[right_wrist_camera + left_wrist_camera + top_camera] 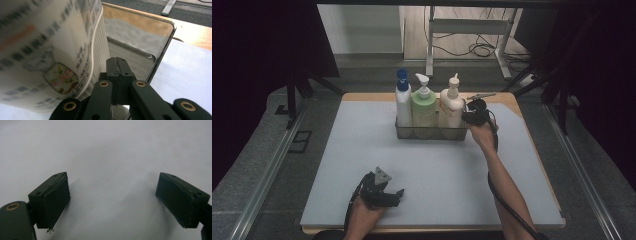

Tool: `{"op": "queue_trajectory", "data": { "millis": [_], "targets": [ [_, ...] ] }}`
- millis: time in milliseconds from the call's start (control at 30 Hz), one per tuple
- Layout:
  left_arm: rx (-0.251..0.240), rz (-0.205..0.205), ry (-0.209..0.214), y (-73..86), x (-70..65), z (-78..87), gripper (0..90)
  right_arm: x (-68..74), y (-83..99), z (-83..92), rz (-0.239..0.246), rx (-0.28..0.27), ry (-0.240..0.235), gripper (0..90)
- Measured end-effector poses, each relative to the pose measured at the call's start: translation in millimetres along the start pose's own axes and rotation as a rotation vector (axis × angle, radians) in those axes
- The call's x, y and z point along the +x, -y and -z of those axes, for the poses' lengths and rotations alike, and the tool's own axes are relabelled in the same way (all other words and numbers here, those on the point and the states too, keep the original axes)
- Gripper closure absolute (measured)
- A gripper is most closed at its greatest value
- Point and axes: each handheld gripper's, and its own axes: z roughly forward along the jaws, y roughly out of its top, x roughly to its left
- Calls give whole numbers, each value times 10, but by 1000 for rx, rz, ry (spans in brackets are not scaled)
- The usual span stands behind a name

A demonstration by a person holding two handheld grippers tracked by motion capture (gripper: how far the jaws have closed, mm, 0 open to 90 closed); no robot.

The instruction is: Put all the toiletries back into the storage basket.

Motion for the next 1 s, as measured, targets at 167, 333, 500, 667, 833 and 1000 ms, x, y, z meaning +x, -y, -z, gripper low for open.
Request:
{"op": "queue_trajectory", "data": {
  "millis": [167,333,500,667,833,1000],
  "targets": [
    [0,0,0,0,0,0,117,17,16,-33,-1,10,0,900],
    [0,0,0,0,0,0,116,46,20,-65,6,13,-5,900],
    [0,0,0,0,0,0,116,86,14,-92,8,18,-16,900],
    [0,0,0,0,0,0,116,136,3,-130,19,23,-23,900],
    [0,1,0,0,-1,0,116,194,-15,-161,27,26,-33,900],
    [-2,4,1,0,-3,-2,116,251,-27,-179,33,26,-30,900]
  ]
}}
